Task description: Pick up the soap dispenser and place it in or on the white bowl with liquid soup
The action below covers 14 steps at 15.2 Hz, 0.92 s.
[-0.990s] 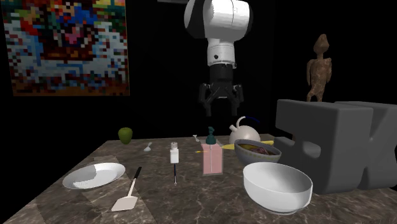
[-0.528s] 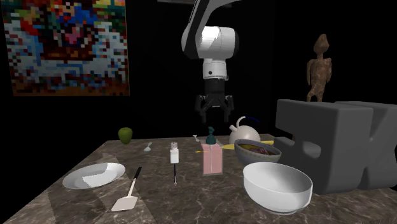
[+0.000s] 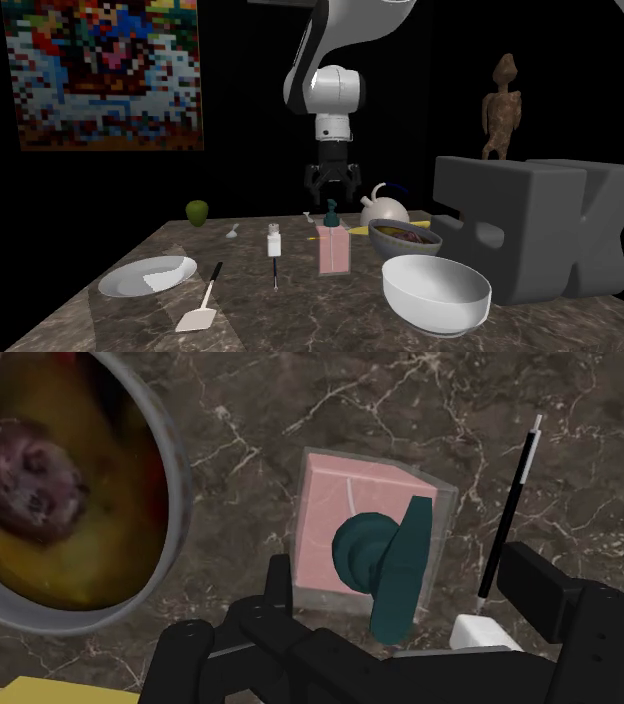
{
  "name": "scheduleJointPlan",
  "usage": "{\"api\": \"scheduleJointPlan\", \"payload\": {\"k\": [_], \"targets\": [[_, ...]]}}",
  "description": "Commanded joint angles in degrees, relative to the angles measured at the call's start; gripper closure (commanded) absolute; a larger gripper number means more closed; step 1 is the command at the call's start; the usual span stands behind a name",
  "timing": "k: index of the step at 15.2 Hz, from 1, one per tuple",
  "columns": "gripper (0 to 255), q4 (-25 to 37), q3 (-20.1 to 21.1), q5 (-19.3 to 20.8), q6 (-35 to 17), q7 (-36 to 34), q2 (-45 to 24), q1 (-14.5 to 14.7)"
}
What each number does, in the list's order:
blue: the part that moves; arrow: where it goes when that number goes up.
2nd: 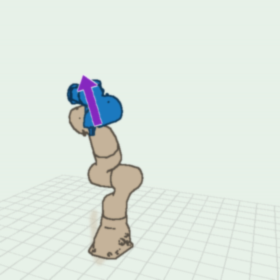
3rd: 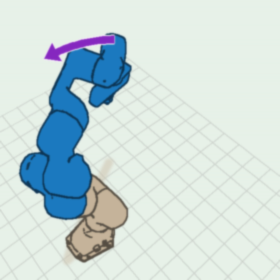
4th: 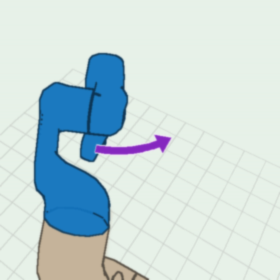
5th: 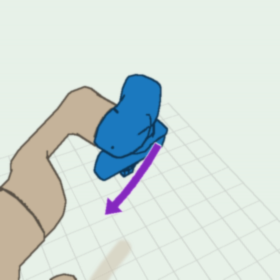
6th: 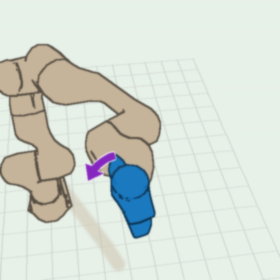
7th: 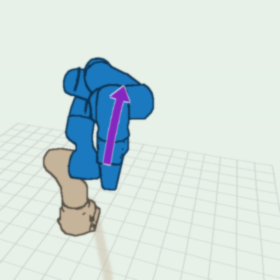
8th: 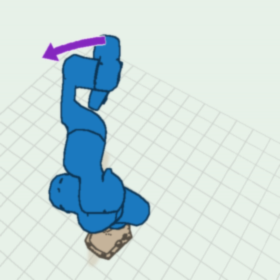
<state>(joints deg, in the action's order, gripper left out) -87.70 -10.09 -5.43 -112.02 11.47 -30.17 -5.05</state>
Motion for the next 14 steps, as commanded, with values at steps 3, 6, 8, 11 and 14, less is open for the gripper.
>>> {"api": "scheduleJointPlan", "payload": {"k": [3,6,8,11,14], "targets": [[0,-1.56,0.12,-0.23,-2.63,0.22,-1.05,-0.06],[0,-1.8,0.14,-0.27,-3.01,0.24,-1.18,-0.06],[0,-1.8,0.14,-0.27,-3.01,0.24,-1.18,-0.06],[0,-1.8,0.14,-0.27,-3.0,0.24,-1.18,-0.06],[255,-1.8,0.14,-0.27,-3.0,0.24,-1.18,-0.06]]}}
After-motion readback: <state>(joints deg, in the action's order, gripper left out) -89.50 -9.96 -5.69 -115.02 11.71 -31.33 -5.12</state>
